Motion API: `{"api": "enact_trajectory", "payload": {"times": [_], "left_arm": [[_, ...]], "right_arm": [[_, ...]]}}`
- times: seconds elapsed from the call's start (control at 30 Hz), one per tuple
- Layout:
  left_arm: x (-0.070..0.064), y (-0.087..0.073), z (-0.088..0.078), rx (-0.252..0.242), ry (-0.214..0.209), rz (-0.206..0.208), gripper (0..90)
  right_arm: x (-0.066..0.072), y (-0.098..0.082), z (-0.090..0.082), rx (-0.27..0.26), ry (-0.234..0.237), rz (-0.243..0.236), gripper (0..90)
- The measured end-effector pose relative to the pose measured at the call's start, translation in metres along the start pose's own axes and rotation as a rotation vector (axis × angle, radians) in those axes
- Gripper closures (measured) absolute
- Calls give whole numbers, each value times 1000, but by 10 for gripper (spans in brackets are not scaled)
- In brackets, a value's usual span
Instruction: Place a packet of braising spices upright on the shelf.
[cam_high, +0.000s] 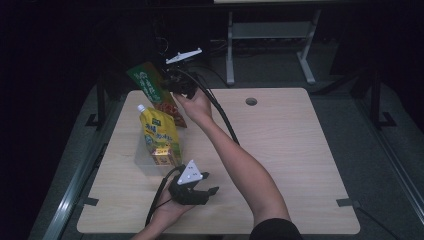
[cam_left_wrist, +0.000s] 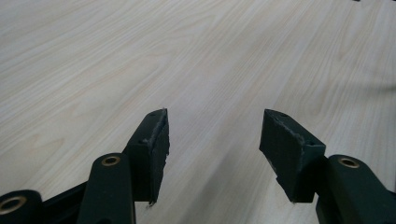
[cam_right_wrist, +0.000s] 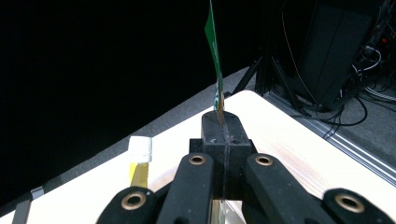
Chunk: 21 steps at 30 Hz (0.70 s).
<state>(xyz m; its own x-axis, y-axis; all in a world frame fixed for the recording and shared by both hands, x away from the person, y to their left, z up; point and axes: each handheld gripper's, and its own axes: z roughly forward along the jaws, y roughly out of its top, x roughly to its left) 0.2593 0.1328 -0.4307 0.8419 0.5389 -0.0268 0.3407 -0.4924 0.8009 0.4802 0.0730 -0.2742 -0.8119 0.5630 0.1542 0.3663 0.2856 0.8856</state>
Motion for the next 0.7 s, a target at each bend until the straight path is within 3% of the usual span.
{"api": "enact_trajectory", "payload": {"times": [0.37, 0.7], "left_arm": [[-3, 0, 1, -5, -10, -4, 416], [-5, 1, 3, -2, -14, 0, 415]], "right_arm": [[1, -30, 17, -35, -7, 21, 900], [-4, -53, 15, -46, -26, 49, 900]]}}
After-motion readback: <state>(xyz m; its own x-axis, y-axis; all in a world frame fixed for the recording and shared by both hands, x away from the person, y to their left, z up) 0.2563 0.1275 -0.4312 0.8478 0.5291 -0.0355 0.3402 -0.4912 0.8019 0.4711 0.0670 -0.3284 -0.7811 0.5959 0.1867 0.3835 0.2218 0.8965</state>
